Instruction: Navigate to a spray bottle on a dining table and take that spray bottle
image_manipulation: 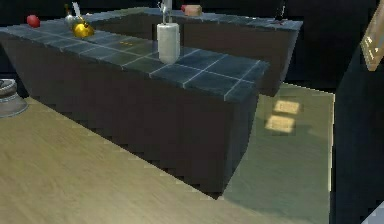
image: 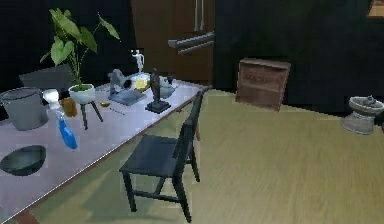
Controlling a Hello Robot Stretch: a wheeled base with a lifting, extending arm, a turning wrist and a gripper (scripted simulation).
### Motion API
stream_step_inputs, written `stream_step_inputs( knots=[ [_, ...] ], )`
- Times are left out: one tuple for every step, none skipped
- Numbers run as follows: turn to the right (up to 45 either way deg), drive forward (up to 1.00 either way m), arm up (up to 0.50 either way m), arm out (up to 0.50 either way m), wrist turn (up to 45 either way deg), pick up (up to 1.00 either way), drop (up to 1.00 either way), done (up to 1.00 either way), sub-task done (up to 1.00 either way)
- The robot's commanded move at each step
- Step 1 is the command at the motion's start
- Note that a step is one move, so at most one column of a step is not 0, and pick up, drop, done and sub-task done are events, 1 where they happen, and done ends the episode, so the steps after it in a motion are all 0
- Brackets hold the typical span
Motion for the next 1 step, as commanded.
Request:
stream_step_inputs(
  knots=[
    [3.0, 0.0, 0.0, 0.0, 0.0, 0.0, 0.0, 0.0, 0.0]
  ],
)
